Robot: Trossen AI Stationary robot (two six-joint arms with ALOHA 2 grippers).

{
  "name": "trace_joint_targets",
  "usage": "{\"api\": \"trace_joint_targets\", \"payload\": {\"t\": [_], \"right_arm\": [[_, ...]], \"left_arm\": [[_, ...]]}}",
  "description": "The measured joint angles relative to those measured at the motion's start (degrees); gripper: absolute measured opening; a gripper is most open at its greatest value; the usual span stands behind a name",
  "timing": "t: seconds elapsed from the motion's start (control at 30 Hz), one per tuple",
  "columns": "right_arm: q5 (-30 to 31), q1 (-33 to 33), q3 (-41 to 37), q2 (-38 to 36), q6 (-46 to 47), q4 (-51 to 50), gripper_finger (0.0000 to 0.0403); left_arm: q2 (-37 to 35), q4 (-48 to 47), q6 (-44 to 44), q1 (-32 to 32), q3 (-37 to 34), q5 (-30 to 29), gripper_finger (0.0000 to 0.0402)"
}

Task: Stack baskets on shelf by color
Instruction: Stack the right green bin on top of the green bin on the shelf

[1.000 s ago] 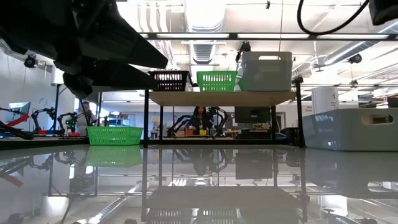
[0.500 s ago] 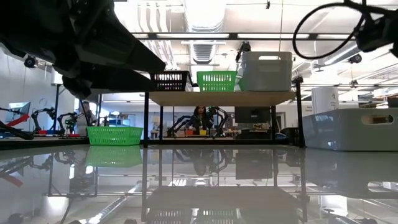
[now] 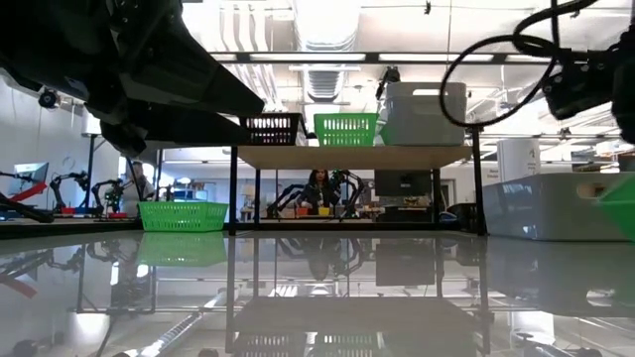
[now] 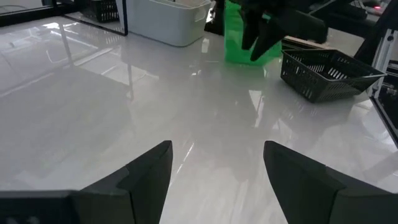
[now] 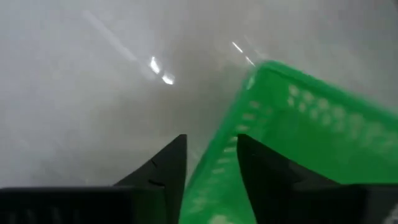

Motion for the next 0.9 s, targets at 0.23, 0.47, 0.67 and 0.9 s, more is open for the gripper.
{"api": "trace_joint_targets", "payload": {"t": [0.23,0.47,0.67,0.9], "right_arm": [[1.1,-0.4,7.5,7.3,-17.7,7.8,0.0023],[4.9,-1.4,23.1,19.1,-41.0,8.6,0.0018],[6.1,-5.4,34.7,28.1,-61.1,8.2,0.0018],[9.3,-10.8,40.6,31.2,-70.8,7.9,0.0018]], "left_arm": [[0.0,0.1,-0.2,0.0,0.2,0.0,0.0238],[0.0,0.1,-0.2,0.0,0.3,0.0,0.0238],[0.0,0.1,-0.1,-0.4,0.6,0.0,0.0238],[0.0,0.1,-0.2,-2.0,0.6,-1.1,0.0238]]}}
